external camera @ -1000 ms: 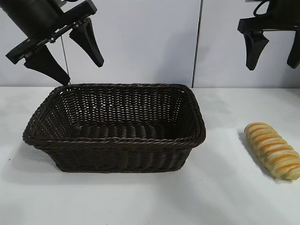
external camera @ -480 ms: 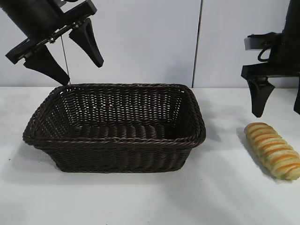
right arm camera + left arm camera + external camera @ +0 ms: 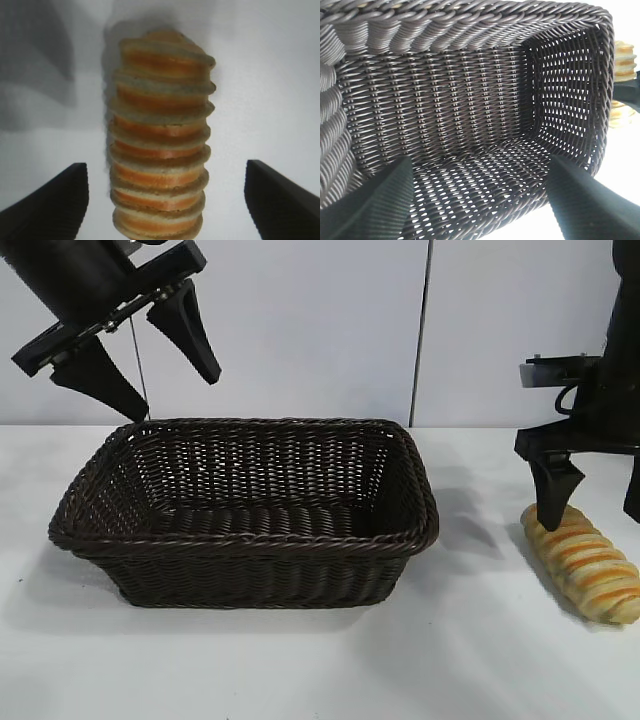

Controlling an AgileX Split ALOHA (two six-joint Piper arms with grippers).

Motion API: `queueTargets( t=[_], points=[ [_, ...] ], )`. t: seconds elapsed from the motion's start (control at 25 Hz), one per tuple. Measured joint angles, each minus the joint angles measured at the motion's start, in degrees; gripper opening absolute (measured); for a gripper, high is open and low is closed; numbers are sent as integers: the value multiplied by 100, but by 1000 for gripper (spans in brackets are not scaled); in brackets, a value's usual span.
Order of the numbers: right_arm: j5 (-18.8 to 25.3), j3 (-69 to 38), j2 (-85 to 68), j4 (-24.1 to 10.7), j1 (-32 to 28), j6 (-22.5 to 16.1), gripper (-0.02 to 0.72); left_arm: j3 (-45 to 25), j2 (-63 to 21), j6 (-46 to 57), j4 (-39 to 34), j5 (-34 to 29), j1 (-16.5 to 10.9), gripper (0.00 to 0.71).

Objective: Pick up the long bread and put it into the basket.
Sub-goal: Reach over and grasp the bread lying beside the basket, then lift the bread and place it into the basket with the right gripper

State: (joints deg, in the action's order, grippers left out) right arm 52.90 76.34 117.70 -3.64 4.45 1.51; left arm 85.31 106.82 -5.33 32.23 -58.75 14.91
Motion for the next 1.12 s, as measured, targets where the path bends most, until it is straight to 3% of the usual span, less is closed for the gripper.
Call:
queueTargets(
  t=[0.2,0.44,0.56,0.72,1.12],
  points=[
    [-72,0,161,0,0,-5,598,0,0,-4,-8,0,0,540],
    [-85,0,161,8,0,-18,379,0,0,-4,-8,0,0,540],
    [-52,0,161,8,0,-30,328,0,0,-4,-8,0,0,540],
    [76,11,161,19,0,-36,314,0,0,-6,-8,0,0,540],
    [1054,916,-308,179,0,-36,306,0,0,-6,-8,0,0,540]
  ],
)
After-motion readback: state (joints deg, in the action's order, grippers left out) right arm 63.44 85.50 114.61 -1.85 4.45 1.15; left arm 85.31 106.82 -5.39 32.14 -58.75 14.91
